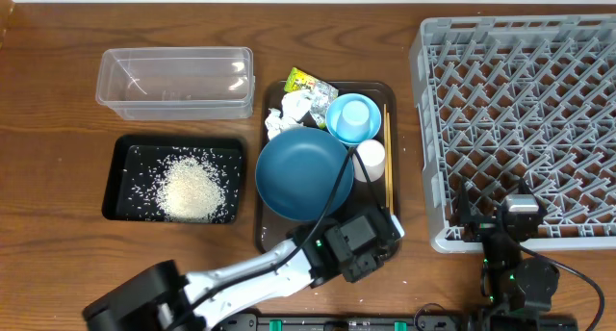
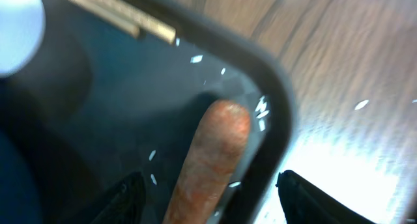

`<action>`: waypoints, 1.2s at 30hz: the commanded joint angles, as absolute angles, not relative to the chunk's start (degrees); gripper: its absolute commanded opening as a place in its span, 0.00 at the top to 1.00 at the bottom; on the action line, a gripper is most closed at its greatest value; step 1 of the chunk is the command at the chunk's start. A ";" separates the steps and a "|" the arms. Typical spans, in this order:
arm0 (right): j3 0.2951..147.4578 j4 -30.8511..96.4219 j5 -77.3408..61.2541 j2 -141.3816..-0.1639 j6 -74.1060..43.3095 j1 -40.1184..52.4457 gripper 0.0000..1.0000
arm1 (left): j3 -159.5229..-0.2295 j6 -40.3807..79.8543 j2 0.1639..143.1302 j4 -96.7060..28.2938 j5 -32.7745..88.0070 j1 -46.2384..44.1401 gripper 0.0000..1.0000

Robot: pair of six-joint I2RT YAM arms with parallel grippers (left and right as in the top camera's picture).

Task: Sort waste into correct bins and load items into the dishwasher rack
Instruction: 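Grasp the orange carrot with the left gripper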

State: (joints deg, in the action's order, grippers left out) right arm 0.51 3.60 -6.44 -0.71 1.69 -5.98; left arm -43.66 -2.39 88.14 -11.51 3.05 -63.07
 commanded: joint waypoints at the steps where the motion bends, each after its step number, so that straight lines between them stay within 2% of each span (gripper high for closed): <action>1: 0.32 3.66 -6.26 -0.43 0.89 -6.57 0.01 | -44.36 -2.57 90.56 -11.16 3.42 -61.47 0.34; 9: 0.32 3.66 -6.26 -0.43 0.89 -6.57 0.01 | -44.36 -2.81 92.49 -11.25 4.32 -58.28 0.36; 16: 0.32 3.66 -6.26 -0.43 0.89 -6.57 0.01 | -43.88 -2.76 92.51 -11.46 12.51 -58.30 0.37; 36: 0.32 3.66 -6.26 -0.43 0.89 -6.57 0.01 | -42.24 -2.74 96.09 -11.90 9.67 -58.02 0.41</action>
State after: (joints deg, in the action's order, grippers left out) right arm 0.51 3.60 -6.42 -0.71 1.69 -5.98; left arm -43.40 -2.42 93.56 -11.29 10.11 -58.15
